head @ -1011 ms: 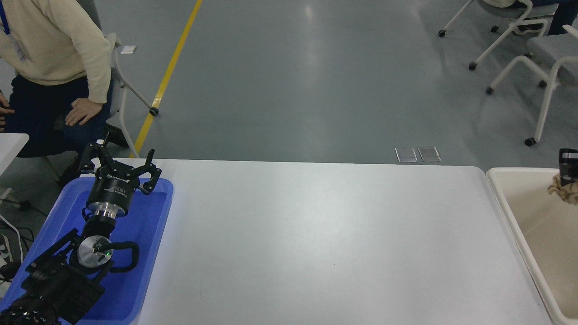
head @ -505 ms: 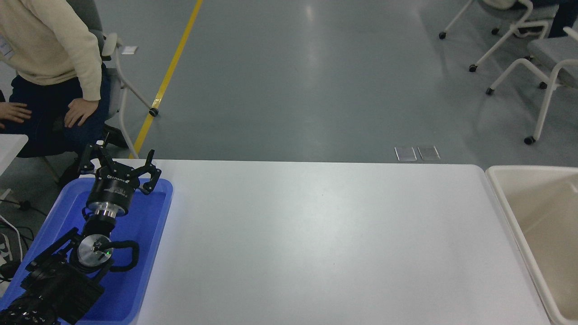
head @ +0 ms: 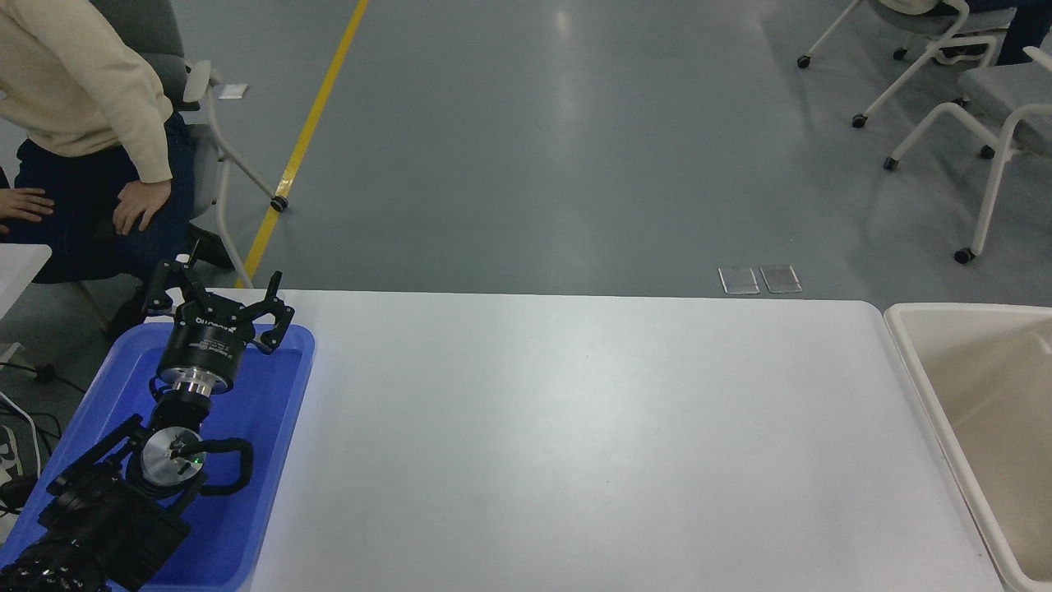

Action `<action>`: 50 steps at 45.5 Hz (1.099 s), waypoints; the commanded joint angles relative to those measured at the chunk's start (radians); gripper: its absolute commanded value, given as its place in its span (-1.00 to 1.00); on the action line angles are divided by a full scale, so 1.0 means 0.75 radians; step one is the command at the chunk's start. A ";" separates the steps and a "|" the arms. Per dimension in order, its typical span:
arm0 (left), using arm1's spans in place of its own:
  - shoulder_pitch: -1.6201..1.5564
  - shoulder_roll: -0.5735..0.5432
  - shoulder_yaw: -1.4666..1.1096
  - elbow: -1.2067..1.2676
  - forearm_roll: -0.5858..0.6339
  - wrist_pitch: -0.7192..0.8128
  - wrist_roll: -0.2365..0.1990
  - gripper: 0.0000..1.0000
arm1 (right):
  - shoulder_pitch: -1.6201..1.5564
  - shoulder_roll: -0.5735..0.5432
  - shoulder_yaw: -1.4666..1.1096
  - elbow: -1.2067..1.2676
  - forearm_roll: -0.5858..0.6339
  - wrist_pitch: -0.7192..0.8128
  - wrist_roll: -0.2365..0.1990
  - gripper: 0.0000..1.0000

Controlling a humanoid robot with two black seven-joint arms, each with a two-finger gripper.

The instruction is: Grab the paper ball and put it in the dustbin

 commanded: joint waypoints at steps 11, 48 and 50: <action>-0.001 0.001 0.000 0.000 0.000 0.000 0.000 1.00 | -0.188 0.128 0.204 -0.068 0.001 -0.343 0.008 -1.00; -0.001 -0.001 0.000 0.000 0.000 0.000 0.000 1.00 | -0.239 0.155 0.198 -0.070 -0.001 -0.435 0.008 -0.16; -0.001 -0.001 0.000 0.000 0.000 0.000 0.000 1.00 | -0.239 0.155 0.202 -0.068 -0.001 -0.469 0.008 0.26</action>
